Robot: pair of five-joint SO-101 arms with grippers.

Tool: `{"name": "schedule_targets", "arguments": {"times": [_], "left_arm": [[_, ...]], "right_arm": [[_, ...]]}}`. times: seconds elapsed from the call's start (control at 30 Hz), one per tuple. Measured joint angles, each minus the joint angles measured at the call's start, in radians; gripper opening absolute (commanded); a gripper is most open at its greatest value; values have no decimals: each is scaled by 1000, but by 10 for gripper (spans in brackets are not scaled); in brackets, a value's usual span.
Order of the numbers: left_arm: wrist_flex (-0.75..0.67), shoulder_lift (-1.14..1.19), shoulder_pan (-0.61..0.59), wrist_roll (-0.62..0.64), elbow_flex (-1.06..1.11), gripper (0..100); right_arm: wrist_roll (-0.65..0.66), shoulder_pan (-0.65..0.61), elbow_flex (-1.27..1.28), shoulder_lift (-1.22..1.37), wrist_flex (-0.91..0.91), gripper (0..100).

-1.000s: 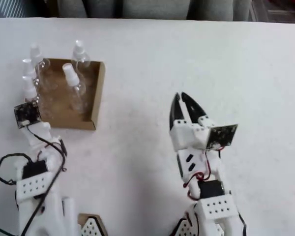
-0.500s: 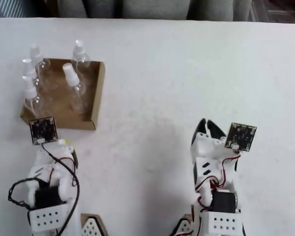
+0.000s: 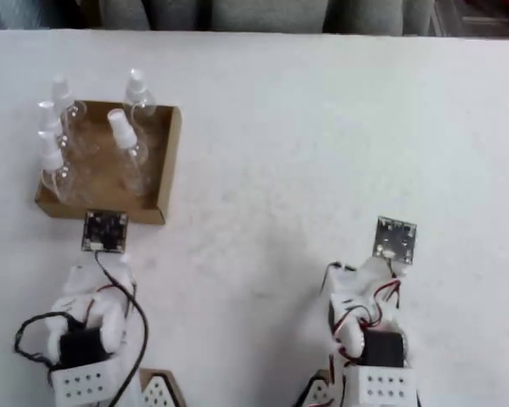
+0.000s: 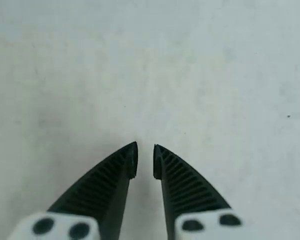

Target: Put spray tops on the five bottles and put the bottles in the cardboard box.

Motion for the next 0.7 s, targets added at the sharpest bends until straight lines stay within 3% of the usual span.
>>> {"name": "schedule_targets", "arguments": {"times": [0.2,0.7], "left_arm": [[120,0,-5,-129,0,23],[124,0,-8,-140,0,23]], "right_arm": [[0,-3,5,11,68,15],[0,-3,5,11,68,15]]}}
